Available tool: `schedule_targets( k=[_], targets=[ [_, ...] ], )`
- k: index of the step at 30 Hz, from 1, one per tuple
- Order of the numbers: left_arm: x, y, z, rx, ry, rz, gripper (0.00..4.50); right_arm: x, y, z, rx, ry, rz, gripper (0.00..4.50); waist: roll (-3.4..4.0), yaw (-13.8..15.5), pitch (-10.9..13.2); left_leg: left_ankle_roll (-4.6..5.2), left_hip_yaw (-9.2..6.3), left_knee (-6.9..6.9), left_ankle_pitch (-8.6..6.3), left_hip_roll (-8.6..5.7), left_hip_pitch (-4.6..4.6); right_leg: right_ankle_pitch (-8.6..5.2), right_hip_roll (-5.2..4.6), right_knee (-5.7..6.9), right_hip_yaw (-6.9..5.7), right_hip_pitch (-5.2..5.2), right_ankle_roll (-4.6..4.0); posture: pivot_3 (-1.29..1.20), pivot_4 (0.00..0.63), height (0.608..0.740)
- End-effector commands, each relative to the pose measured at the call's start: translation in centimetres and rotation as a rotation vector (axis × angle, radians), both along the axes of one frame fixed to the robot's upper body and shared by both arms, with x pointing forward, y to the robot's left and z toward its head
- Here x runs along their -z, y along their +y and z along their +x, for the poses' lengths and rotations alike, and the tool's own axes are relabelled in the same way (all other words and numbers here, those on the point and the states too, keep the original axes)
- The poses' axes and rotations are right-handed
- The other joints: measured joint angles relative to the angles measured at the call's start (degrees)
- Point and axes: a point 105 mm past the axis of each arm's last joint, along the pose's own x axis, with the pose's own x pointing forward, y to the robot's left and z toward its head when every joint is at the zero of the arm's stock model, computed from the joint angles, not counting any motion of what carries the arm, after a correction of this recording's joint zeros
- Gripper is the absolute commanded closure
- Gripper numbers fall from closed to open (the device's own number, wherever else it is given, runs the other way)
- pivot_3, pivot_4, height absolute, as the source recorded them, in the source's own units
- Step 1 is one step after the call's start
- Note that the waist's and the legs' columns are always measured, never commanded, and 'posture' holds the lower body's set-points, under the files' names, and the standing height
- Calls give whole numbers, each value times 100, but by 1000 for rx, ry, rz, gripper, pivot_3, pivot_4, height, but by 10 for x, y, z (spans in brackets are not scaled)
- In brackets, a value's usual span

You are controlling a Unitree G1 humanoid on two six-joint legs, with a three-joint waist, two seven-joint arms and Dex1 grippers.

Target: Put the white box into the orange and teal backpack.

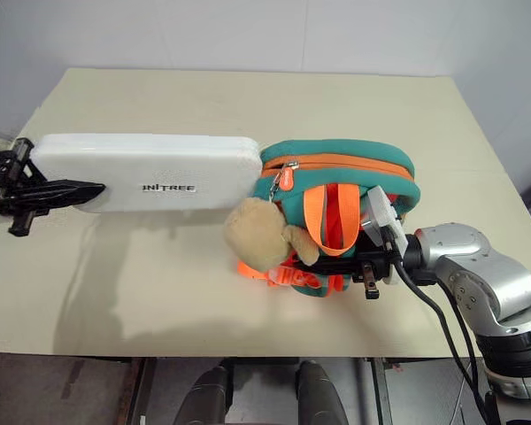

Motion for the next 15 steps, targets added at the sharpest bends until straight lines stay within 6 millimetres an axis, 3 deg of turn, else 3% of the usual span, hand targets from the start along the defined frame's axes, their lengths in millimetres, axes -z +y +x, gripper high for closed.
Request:
schedule_targets(
  k=[1,8,15],
  targets=[
    [8,-16,12,69,-48,154,3195,-6,3,-2,-13,-36,12,4500,0,25,0,0,0,6,0,0,-1,1,1,0,0,2,2,0,150,740],
    [3,-40,36,102,-134,271,3195,-7,4,-1,-6,-46,21,4500,0,20,0,3,0,29,0,0,-5,9,6,6,5,5,12,0,150,740],
    [9,-99,64,150,-182,288,3196,-8,8,2,-5,-54,33,4500,0,54,0,6,-1,43,-2,0,-10,11,7,14,6,5,18,0,150,740]
  ],
)
